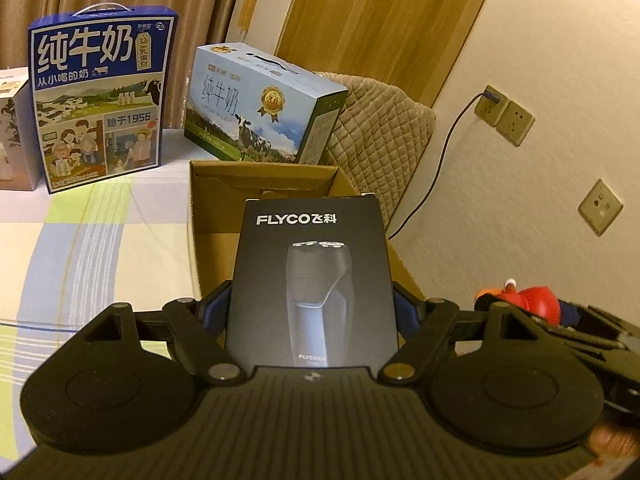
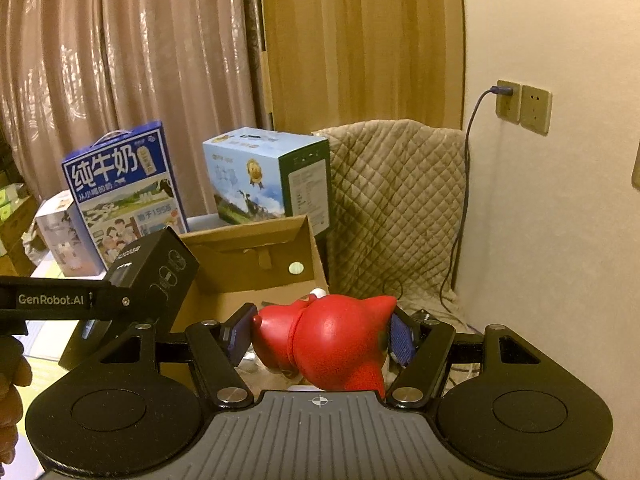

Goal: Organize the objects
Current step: 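Carry the shaver box and red toy over to the cardboard box, then lower the shaver box and toy into the box and open both tools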

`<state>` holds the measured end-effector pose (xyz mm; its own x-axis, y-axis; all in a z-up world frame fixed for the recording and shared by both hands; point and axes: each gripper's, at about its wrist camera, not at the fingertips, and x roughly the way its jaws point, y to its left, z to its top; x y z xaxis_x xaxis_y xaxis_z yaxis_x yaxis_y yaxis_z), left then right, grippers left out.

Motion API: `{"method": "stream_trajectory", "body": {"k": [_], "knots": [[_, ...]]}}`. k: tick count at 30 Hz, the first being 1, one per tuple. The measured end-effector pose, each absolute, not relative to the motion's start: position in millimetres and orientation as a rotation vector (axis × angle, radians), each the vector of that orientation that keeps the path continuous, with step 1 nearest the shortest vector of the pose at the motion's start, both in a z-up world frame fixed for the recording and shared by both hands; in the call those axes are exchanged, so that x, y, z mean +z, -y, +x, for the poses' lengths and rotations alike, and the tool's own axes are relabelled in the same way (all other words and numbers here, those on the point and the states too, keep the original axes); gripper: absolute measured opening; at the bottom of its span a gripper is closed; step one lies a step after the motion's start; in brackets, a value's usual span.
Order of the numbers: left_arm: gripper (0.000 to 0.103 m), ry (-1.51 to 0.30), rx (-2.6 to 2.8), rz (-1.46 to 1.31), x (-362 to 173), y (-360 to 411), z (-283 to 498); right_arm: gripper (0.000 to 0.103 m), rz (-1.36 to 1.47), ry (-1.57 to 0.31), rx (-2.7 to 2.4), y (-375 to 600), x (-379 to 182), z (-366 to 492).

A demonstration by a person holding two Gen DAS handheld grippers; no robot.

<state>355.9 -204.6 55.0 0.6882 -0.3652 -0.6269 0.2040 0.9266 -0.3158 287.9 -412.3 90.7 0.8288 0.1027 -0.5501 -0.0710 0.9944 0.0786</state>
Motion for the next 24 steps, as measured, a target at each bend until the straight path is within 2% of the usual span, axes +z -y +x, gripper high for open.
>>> {"method": "stream_trajectory", "body": {"k": [2,5,24], "knots": [[0.077,-0.740,-0.336,-0.266,52.8,203.6,360.7,0.065,0.060,-0.590,0.091,412.7,89.3,290.6],[0.084,-0.738,-0.327,-0.285,50.5,202.6,366.4,0.065,0.069,-0.593,0.088,414.1,87.4,293.3],[0.087,-0.748,-0.272,-0.197,46.9,178.0,342.3,0.065,0.097,-0.604,0.124,404.2,85.9,291.4]]}}
